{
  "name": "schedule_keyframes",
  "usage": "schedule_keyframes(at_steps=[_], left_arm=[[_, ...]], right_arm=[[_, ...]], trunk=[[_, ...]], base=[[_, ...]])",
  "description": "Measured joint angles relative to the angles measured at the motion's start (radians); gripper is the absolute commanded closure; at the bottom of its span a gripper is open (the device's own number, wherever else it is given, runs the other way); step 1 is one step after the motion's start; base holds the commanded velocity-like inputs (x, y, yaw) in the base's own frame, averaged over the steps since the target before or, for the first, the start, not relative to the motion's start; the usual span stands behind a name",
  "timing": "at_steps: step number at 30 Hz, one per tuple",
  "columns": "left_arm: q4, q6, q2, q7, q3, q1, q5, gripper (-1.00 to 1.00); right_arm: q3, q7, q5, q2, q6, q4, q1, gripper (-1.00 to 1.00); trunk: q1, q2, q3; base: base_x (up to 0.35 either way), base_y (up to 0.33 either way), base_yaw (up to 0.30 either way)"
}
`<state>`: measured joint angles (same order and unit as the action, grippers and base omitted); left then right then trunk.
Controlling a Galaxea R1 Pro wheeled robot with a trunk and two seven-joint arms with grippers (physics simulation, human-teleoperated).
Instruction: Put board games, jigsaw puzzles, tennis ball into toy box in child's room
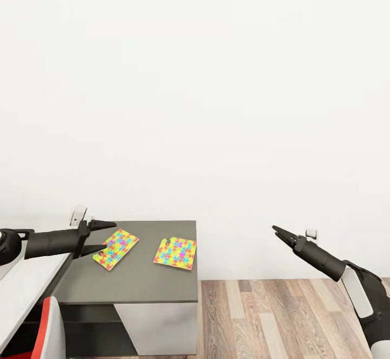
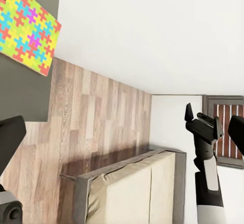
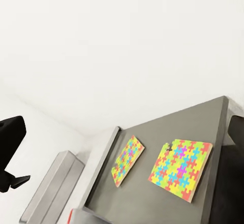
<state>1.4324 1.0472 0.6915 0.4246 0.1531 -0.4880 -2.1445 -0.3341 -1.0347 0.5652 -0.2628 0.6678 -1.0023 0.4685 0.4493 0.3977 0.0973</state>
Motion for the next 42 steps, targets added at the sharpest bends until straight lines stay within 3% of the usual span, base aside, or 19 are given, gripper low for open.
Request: schedule_keyframes(at_steps=[10, 15, 18, 20, 21, 25, 32, 39, 42], left_arm=[[0.0, -0.005, -0.002, 0.013, 0.004, 0.0, 0.01, -1.0], [0.001, -0.008, -0.03, 0.056, 0.011, -0.004, 0.073, -1.0], [0.001, -0.009, -0.092, 0.109, 0.01, -0.012, 0.158, -1.0], [0.001, -0.009, -0.126, 0.131, 0.01, -0.017, 0.195, -1.0], [0.001, -0.01, -0.163, 0.151, 0.01, -0.025, 0.226, -1.0], [0.003, -0.009, -0.256, 0.188, 0.008, -0.049, 0.302, -1.0], [0.007, -0.033, -0.334, 0.219, 0.001, -0.07, 0.447, -1.0], [0.005, -0.04, -0.405, 0.236, 0.001, -0.086, 0.494, -1.0], [-0.016, -0.046, -0.448, 0.263, 0.004, -0.108, 0.524, -1.0]], right_arm=[[0.0, 0.021, 0.0, 0.003, -0.001, 0.002, 0.0, -1.0], [0.0, 0.061, 0.001, 0.003, 0.0, 0.003, 0.0, -1.0], [0.0, 0.122, 0.002, 0.005, 0.001, 0.004, 0.0, -1.0], [0.0, 0.151, 0.003, 0.006, 0.001, 0.004, 0.0, -1.0], [0.0, 0.179, 0.002, 0.008, 0.001, 0.004, 0.0, -1.0], [0.003, 0.246, 0.0, 0.01, 0.001, 0.003, 0.0, -1.0], [0.01, 0.33, -0.001, 0.012, 0.002, -0.003, 0.0, -1.0], [0.011, 0.353, -0.003, 0.013, 0.004, -0.001, 0.0, -1.0], [0.012, 0.355, -0.003, 0.013, 0.006, 0.001, 0.0, -1.0]], trunk=[[0.0, 0.0, 0.0], [0.0, 0.0, 0.0], [0.0, 0.0, 0.0], [0.0, 0.0, 0.0], [0.0, 0.0, 0.0], [0.0, 0.0, 0.0], [0.0, 0.0, 0.0], [0.0, 0.0, 0.0], [0.0, 0.0, 0.0]], base=[[0.0, -0.001, 0.0], [0.0, 0.0, 0.0], [0.0, 0.0, 0.0], [0.0, 0.0, 0.0], [0.0, 0.0, 0.0], [0.0, 0.0, 0.0], [0.0, 0.0, 0.0], [0.0, 0.0, 0.0], [0.0, 0.0, 0.0]])
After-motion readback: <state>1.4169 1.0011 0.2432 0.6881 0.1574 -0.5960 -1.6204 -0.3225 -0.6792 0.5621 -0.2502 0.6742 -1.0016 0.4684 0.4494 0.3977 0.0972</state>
